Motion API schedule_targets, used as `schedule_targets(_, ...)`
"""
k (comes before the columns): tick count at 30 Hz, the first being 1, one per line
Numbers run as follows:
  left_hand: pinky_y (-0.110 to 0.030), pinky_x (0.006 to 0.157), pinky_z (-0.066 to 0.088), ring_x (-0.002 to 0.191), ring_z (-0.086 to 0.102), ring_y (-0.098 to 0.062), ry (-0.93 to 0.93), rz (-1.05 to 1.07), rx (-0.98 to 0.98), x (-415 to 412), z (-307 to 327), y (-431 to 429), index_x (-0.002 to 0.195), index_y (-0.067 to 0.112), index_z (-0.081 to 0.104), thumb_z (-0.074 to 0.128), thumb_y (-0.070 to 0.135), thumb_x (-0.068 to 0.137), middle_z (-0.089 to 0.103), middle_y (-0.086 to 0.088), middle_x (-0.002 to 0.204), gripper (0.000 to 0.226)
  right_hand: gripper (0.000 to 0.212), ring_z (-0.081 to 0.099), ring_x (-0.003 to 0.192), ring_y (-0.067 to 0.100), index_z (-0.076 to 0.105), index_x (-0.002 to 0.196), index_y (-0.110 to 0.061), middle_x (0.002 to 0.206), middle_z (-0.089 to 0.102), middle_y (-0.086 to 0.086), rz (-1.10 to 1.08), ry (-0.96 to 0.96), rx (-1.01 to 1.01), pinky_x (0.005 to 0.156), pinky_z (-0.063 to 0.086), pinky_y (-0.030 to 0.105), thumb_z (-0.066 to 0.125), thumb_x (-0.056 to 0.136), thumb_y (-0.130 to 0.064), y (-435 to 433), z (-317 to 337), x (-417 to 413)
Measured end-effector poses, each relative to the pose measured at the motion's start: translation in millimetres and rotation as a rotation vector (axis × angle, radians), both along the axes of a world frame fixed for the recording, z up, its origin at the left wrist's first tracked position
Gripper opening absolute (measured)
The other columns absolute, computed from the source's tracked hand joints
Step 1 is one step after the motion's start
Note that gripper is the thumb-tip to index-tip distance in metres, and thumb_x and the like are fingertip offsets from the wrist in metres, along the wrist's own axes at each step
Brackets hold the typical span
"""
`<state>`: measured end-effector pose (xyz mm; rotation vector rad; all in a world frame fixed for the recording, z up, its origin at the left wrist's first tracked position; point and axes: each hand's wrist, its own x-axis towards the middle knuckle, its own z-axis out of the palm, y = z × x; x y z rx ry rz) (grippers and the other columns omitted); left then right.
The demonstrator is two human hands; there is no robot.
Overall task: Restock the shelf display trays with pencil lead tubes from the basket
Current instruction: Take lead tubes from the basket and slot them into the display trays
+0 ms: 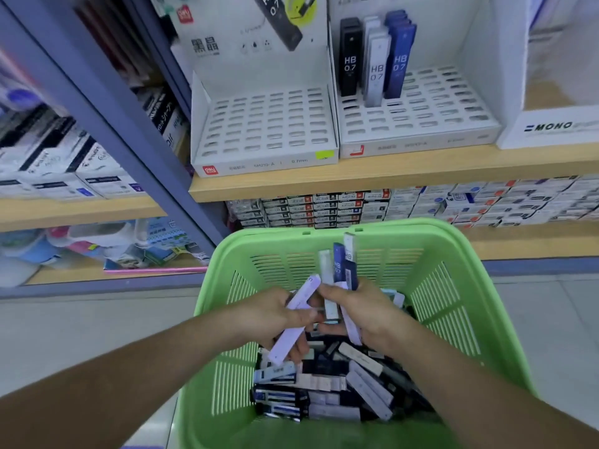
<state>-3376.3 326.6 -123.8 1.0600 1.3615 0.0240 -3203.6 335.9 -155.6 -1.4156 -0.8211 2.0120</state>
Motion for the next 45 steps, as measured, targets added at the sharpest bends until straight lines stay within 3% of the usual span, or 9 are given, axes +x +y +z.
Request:
schedule_targets(10,-0.024,0.045,0.038,0.043,0.045,-0.017,-0.083,0.297,0.568,24,92,25,0.087,0.005,0.055,0.061,0.035,0.090,0.050,-0.003,0.058,0.030,0.026,0.034,0.049,0.007,0.061,0.090,-0.016,0.065,0.043,-0.001,-0.009,0.063,0.146,0.037,0.024,0.016,0.075,0.081,-0.036,35,122,4)
schedule_targets(14,-0.032,0.052,0.045,0.054,0.054,-0.012,0.093,0.253,0.928,59,113,40,0.098,0.019,0.052,0.057,0.031,0.093,0.062,0.005,0.074,0.013,0.043,0.041,0.050,0.006,0.067,0.096,-0.016,0.068,0.058,-0.002,-0.084,0.121,0.207,0.037,0.025,0.016,0.079,0.062,-0.039,39,152,19)
schedule_targets(18,-0.026,0.068,0.047,0.081,0.061,-0.010,0.222,0.053,1.090,90,122,35,0.109,0.024,0.042,0.046,0.019,0.093,0.061,0.006,0.094,0.017,0.041,0.067,0.072,0.020,0.067,0.110,-0.011,0.088,0.072,0.018,-0.225,0.165,0.209,0.048,0.047,0.024,0.077,0.077,-0.034,33,156,26)
schedule_targets(24,-0.014,0.095,0.038,0.103,0.044,-0.002,0.168,-0.081,1.071,107,129,33,0.130,0.020,0.038,0.053,0.011,0.079,0.029,0.011,0.108,0.054,0.030,0.072,0.082,0.023,0.071,0.104,-0.014,0.093,0.075,0.011,-0.319,0.280,0.125,0.077,0.052,0.036,0.068,0.083,-0.035,31,150,32)
schedule_targets(29,-0.017,0.093,0.042,0.105,0.042,-0.003,0.168,-0.136,1.049,110,132,33,0.128,0.025,0.038,0.048,0.029,0.066,0.028,0.017,0.105,0.063,0.037,0.069,0.075,0.024,0.070,0.106,-0.014,0.085,0.071,0.011,-0.355,0.365,0.020,0.060,0.052,0.028,0.069,0.081,-0.041,36,150,35)
schedule_targets(33,-0.017,0.085,0.046,0.098,0.052,-0.002,0.045,-0.200,0.793,90,154,43,0.118,0.035,0.052,0.075,0.042,0.067,0.042,0.015,0.105,0.057,0.028,0.063,0.068,0.022,0.071,0.095,-0.014,0.079,0.068,0.009,-0.239,0.343,0.029,0.058,0.048,0.026,0.073,0.076,-0.036,43,150,42)
schedule_targets(38,-0.025,0.056,0.038,0.062,0.045,-0.012,-0.186,0.354,0.704,69,168,69,0.104,0.024,0.072,0.064,0.036,0.083,0.056,-0.001,0.072,0.026,0.031,0.046,0.044,0.011,0.062,0.098,-0.009,0.066,0.050,0.005,0.013,0.518,0.046,0.037,0.038,0.019,0.070,0.069,-0.017,50,169,60)
schedule_targets(42,-0.027,0.054,0.033,0.055,0.036,-0.016,-0.412,0.352,0.589,72,161,71,0.079,0.011,0.072,0.059,0.038,0.081,0.038,0.000,0.055,0.030,0.058,0.047,0.046,0.013,0.060,0.107,-0.015,0.070,0.058,0.005,0.288,0.490,0.049,0.040,0.036,0.018,0.082,0.055,-0.032,57,163,60)
schedule_targets(45,-0.033,0.061,0.042,0.061,0.048,-0.023,-0.419,0.445,0.635,71,159,77,0.086,0.002,0.067,0.055,0.036,0.087,0.056,-0.013,0.066,0.035,0.079,0.047,0.052,0.019,0.066,0.114,-0.008,0.081,0.067,0.014,0.275,0.474,0.063,0.040,0.037,0.017,0.089,0.044,-0.038,65,159,60)
